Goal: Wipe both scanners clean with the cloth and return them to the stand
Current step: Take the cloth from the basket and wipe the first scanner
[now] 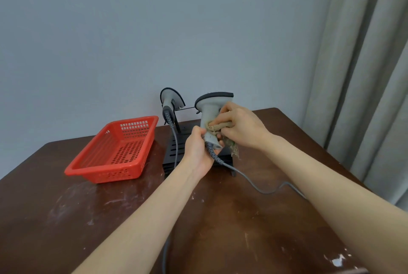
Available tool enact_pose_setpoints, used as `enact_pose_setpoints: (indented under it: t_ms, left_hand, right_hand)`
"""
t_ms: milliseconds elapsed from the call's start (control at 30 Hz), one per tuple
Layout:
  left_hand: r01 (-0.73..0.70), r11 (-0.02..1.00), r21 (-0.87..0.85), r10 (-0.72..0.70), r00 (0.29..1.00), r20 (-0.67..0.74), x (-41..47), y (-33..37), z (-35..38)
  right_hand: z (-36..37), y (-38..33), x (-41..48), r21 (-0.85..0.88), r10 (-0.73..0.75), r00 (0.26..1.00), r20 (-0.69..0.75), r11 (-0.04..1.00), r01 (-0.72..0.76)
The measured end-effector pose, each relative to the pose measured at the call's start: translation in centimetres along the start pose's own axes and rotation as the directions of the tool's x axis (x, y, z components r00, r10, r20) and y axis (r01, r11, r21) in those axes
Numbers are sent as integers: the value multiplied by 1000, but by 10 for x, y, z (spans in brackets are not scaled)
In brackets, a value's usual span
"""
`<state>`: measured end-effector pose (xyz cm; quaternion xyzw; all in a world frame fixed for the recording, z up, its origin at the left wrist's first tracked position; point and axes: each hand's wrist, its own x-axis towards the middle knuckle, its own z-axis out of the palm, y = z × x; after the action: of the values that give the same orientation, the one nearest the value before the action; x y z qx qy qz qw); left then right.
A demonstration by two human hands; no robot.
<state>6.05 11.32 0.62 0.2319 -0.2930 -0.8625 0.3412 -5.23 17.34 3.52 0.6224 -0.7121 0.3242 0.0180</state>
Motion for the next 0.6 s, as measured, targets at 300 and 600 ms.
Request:
enact_pose_setpoints:
  t_ms: [300,600]
  left_hand:
    - [72,997,-35,-72,997,-4,-2,-16,7]
    - [19,999,-41,-17,998,53,1,-13,11]
  right_hand:
    - [-10,10,-7,-85,50,999,-4,995,-50]
    - [-32,38,-15,32,244,953,-180,970,-243]
